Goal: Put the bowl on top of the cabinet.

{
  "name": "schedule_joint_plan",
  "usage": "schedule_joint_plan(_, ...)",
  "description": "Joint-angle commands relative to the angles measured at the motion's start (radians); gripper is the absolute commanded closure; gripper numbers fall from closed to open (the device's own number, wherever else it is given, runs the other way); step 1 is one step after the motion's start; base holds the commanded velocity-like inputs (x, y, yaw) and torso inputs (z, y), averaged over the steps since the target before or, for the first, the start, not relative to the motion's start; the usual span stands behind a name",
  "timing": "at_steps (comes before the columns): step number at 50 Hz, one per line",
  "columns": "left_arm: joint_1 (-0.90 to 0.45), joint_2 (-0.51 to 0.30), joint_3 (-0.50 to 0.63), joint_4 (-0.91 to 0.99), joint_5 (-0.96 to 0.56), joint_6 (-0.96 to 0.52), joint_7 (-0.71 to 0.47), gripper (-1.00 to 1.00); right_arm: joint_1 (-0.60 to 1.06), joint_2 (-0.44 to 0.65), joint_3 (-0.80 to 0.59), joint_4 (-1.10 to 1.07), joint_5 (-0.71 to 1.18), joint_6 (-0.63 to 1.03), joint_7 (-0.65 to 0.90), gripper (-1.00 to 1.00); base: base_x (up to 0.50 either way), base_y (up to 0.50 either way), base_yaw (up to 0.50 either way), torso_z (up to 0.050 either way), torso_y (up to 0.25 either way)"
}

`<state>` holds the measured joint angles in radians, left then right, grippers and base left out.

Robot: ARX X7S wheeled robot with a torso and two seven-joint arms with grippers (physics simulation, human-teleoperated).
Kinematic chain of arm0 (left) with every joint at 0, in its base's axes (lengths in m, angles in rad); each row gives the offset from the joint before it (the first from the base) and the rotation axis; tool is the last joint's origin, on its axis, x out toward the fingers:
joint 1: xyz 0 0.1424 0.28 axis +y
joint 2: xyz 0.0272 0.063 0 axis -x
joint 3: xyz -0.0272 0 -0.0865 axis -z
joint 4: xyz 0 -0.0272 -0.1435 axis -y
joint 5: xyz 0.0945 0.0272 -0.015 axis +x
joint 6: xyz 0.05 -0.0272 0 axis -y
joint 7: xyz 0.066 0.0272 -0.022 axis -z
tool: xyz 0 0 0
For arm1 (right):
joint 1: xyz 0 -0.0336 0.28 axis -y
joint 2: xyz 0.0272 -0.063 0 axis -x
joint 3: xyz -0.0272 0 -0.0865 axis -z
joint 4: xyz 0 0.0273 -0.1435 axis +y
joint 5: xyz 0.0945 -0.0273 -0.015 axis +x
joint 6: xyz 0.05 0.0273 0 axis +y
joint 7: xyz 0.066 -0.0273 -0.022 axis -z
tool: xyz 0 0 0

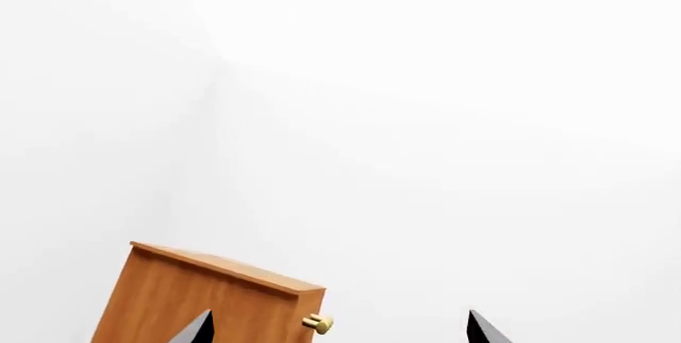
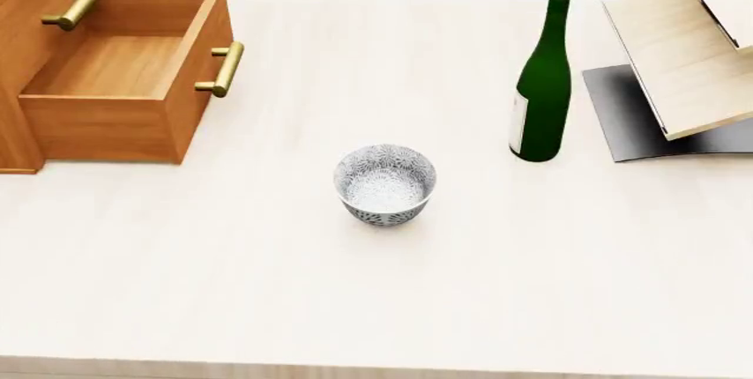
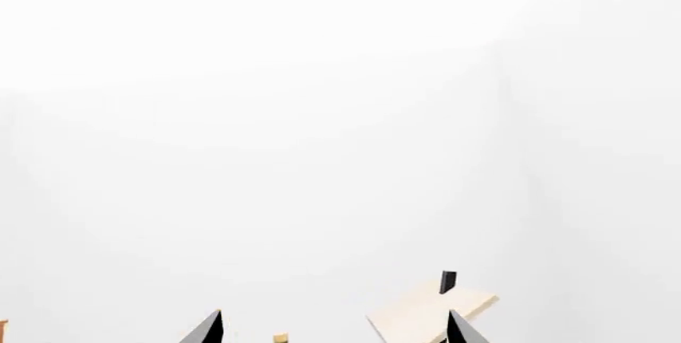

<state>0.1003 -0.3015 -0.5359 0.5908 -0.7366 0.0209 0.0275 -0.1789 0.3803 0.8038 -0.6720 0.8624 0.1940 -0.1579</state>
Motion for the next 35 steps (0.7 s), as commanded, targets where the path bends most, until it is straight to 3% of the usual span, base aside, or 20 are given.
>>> schedule_joint_plan(1, 0.008, 0.008, -0.016, 0.012, -0.037, 0.024, 0.013, -1.0, -0.013, 0.001, -0.003, -0.029, 0.016, -0.004, -0.022, -1.0, 0.0, 0.0, 0.0, 0.0, 0.0)
schedule_joint_plan(12, 0.006, 0.009, -0.002, 0.008, -0.034, 0.029, 0.02, -1.0, -0.022, -0.006, -0.02, -0.038, -0.006, -0.013, -0.036, -1.0, 0.0, 0.05, 0.0, 0.0, 0.0)
schedule_joint_plan(35, 0.011, 0.006, 0.013, 0.011, -0.034, 0.037, 0.028, -1.0, -0.026, -0.013, -0.072, -0.033, -0.071, -0.035, -0.074, -1.0, 0.0, 0.5, 0.0, 0.0, 0.0)
